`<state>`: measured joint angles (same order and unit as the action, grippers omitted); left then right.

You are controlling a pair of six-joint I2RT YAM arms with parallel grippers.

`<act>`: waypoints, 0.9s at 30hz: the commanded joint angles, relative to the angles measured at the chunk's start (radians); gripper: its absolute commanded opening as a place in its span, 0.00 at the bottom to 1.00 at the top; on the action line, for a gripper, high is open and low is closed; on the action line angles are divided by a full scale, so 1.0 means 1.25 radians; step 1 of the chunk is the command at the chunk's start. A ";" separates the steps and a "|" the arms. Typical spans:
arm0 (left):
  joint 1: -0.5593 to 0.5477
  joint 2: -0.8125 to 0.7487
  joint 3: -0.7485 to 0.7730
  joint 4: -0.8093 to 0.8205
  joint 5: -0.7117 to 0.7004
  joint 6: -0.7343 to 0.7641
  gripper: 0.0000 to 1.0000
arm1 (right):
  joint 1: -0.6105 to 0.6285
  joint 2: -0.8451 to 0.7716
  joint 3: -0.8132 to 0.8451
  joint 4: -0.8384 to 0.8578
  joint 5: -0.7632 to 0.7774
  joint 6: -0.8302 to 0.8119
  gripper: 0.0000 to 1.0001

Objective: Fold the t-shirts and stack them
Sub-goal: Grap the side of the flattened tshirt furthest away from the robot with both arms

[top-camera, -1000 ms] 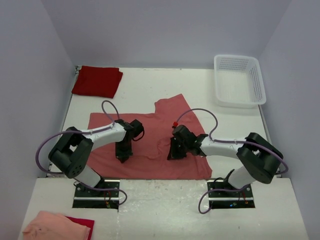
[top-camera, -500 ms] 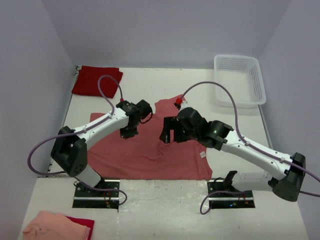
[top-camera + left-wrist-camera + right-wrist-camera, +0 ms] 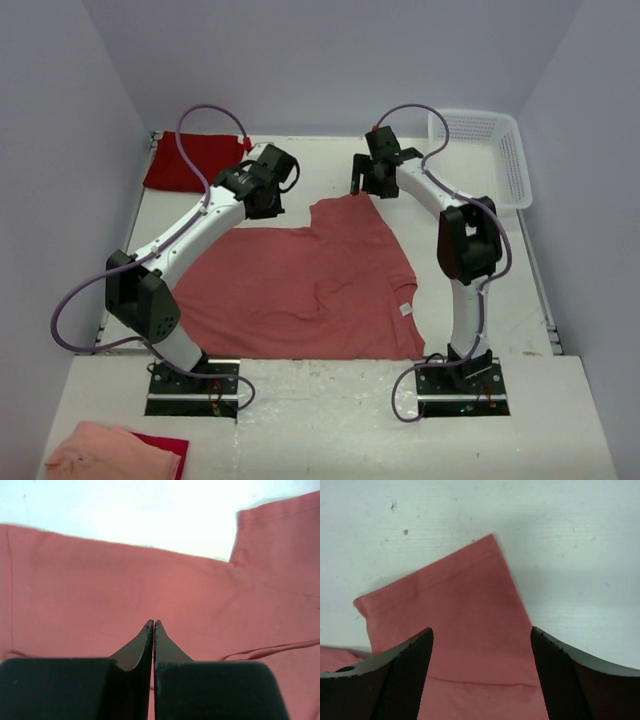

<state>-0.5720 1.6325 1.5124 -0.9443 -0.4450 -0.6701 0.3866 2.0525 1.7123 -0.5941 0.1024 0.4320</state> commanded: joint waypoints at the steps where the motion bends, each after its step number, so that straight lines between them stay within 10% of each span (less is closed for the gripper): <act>1: 0.004 -0.015 0.055 0.044 0.017 0.073 0.00 | -0.010 0.083 0.183 -0.066 -0.089 -0.068 0.77; 9: 0.034 -0.038 0.019 0.114 0.112 0.105 0.00 | -0.077 0.228 0.382 -0.197 -0.243 -0.084 0.71; 27: 0.061 -0.113 0.050 0.125 0.258 0.134 0.00 | -0.103 0.318 0.379 -0.310 -0.315 -0.083 0.70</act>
<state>-0.5037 1.5372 1.5406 -0.8165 -0.1707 -0.5419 0.2626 2.4474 2.1555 -0.9405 -0.2573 0.3473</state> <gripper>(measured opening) 0.002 0.698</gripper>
